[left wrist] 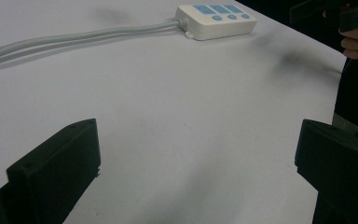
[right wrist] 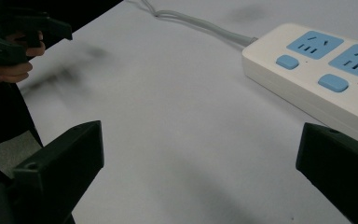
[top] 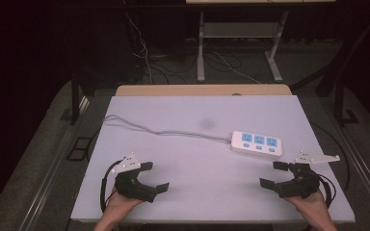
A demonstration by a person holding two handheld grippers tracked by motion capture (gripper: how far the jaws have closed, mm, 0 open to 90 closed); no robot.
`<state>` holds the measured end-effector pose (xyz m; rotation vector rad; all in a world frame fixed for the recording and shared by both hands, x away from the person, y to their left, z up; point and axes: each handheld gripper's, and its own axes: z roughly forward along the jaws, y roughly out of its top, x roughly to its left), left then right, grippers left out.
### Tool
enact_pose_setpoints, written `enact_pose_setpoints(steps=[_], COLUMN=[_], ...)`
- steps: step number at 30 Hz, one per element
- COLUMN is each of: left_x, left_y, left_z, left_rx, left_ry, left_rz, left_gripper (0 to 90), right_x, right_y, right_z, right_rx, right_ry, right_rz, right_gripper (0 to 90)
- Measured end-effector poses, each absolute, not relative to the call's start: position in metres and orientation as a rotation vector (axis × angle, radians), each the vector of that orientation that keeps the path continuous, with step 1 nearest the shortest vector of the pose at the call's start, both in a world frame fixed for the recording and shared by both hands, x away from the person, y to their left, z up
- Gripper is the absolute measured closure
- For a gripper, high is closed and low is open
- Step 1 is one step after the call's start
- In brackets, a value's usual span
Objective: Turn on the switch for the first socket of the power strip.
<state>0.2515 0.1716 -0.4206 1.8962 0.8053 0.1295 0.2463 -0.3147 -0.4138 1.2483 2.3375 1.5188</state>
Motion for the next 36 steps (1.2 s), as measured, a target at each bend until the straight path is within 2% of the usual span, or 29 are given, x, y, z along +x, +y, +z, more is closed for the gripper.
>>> enact_pose_setpoints(steps=[21, 36], left_x=[0.251, 0.251], left_y=[0.174, 0.174], left_z=[-0.422, -0.423], left_rx=[1.889, 1.893], left_ry=[0.814, 0.817], left_rz=[0.122, 0.115], left_gripper=[0.0, 0.0], right_x=[0.247, 0.262], right_y=[-0.313, -0.316], right_z=[-0.414, -0.390], right_rx=[1.269, 1.226], right_ry=[2.399, 2.452], right_rz=[1.437, 1.364], right_gripper=[0.4, 0.4])
